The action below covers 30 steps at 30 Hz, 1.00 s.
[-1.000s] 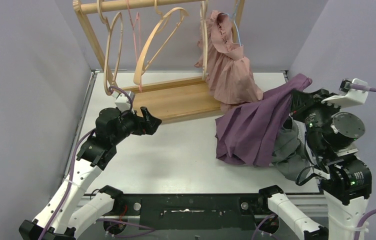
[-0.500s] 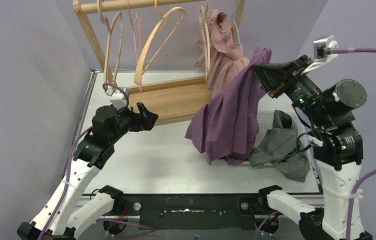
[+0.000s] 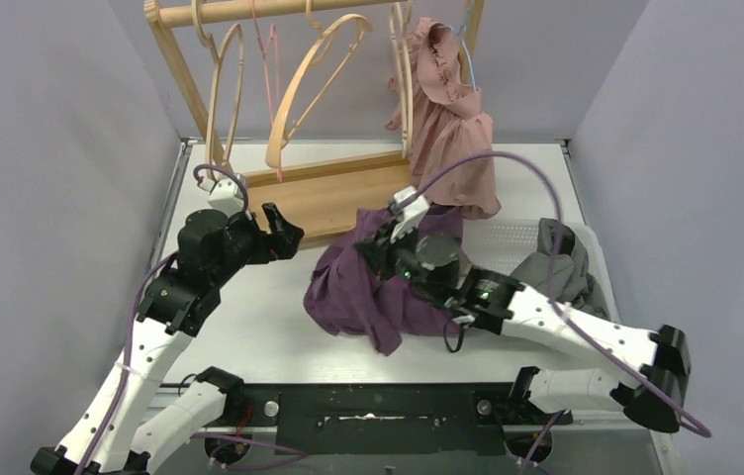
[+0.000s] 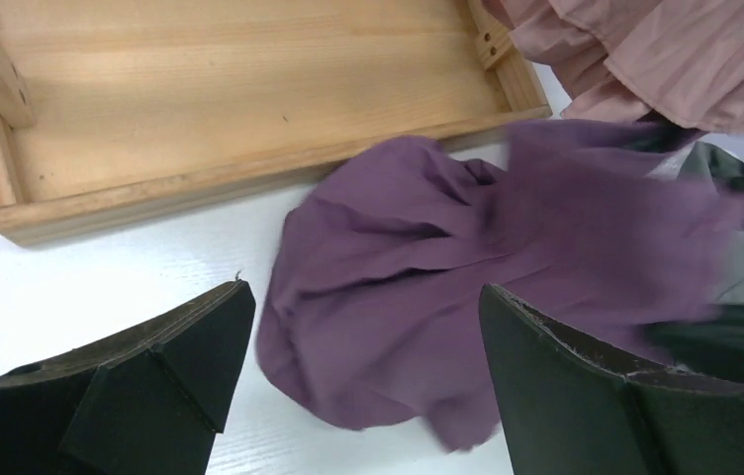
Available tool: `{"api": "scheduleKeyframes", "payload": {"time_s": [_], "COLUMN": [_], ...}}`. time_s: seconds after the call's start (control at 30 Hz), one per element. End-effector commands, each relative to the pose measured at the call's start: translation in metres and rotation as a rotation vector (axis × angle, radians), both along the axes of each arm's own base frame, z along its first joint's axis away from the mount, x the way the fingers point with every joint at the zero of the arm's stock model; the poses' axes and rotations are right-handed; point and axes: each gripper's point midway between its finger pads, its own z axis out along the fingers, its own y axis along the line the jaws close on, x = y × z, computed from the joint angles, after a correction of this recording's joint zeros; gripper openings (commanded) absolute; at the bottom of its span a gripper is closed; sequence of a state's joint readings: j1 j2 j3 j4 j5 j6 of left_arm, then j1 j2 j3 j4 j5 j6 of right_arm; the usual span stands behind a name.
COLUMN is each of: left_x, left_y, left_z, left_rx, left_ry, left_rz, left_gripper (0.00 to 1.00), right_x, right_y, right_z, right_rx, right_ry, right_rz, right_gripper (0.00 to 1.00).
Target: Place the skirt on the hanger
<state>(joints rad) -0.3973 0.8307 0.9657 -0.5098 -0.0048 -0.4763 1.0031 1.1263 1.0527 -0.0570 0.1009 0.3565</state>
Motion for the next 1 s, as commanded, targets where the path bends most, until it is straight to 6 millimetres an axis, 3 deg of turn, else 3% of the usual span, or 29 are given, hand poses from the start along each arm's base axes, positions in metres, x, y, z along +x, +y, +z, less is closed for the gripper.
{"api": "scheduleKeyframes", "payload": {"time_s": [0.0,0.03,0.1,0.2,0.27,0.37,0.5,0.73,0.83,0.97], "left_x": [-0.005,-0.007,-0.011,-0.018,-0.023,-0.029,-0.029,0.006,0.017,0.016], "left_y": [0.006,0.005,0.001,-0.01,-0.021,-0.041,-0.056,-0.057,-0.054,-0.054], "left_z": [0.018,0.015,0.005,-0.01,-0.019,-0.033,-0.054,-0.073,-0.1,-0.14], "left_rx": [-0.059,-0.073,-0.107,-0.163,-0.212,-0.302,-0.406,-0.498,-0.459,-0.397], "left_ry": [-0.022,-0.009,0.023,0.069,0.1,0.155,0.24,0.341,0.419,0.529], "left_rz": [0.044,0.046,0.039,0.001,-0.048,-0.121,-0.129,0.057,0.14,0.173], "left_gripper": [0.85,0.85,0.84,0.83,0.81,0.78,0.76,0.76,0.77,0.81], "right_x": [0.011,0.007,0.002,0.001,0.007,0.024,0.047,0.057,0.063,0.079], "right_y": [0.014,0.021,0.027,0.018,0.001,-0.034,-0.07,-0.056,-0.053,-0.057], "right_z": [-0.022,-0.037,-0.058,-0.063,-0.061,-0.066,-0.091,-0.124,-0.139,-0.149], "right_rx": [0.166,0.165,0.157,0.141,0.122,0.08,0.025,-0.111,-0.163,-0.2], "right_ry": [0.003,0.033,0.082,0.101,0.101,0.144,0.253,0.35,0.382,0.393], "right_rz": [-0.179,-0.154,-0.127,-0.149,-0.214,-0.351,-0.442,-0.381,-0.406,-0.498], "right_gripper": [0.0,0.04,0.28,0.68,0.79,0.82,0.81,0.8,0.8,0.84]}}
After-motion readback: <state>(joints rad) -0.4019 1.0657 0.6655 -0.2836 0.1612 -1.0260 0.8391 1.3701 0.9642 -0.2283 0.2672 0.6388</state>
